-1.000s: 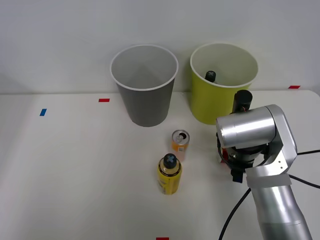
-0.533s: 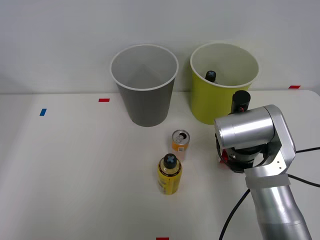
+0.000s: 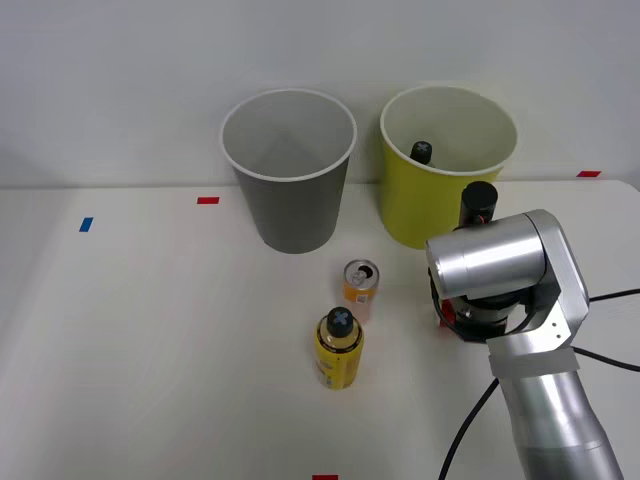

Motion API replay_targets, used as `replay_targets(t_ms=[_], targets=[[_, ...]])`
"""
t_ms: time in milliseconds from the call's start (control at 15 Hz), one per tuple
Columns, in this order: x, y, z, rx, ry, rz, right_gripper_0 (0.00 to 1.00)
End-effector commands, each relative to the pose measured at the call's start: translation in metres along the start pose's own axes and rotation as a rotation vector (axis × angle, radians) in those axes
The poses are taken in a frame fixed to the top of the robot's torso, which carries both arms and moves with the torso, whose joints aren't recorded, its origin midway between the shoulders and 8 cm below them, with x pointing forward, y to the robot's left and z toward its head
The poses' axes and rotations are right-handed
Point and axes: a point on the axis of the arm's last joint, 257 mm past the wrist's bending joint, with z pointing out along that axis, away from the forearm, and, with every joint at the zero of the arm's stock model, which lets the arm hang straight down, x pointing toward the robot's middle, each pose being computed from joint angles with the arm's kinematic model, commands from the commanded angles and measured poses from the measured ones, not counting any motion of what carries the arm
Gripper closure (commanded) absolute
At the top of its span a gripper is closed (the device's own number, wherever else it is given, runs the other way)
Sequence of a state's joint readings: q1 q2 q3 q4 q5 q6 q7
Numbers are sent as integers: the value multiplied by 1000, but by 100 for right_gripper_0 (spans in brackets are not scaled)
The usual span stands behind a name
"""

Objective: Put cans in the gray bin, plastic bottles in the light green bin

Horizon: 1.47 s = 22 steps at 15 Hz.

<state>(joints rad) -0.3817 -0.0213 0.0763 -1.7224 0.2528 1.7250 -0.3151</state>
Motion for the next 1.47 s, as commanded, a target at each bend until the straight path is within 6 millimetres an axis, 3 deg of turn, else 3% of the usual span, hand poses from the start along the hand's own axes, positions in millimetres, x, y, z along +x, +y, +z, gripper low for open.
replay_targets(t_ms=[67, 200, 400, 667, 1133, 1467], targets=[[0, 2, -2, -12, -2, -12, 88], [-1, 14, -14, -55, 24, -40, 88], [-7, 29, -38, -167, 47, -230, 88], [-3, 53, -69, -460, 11, -485, 87], [-7, 84, -139, -937, -169, -782, 87], [-9, 92, -176, -1172, -293, -933, 87]])
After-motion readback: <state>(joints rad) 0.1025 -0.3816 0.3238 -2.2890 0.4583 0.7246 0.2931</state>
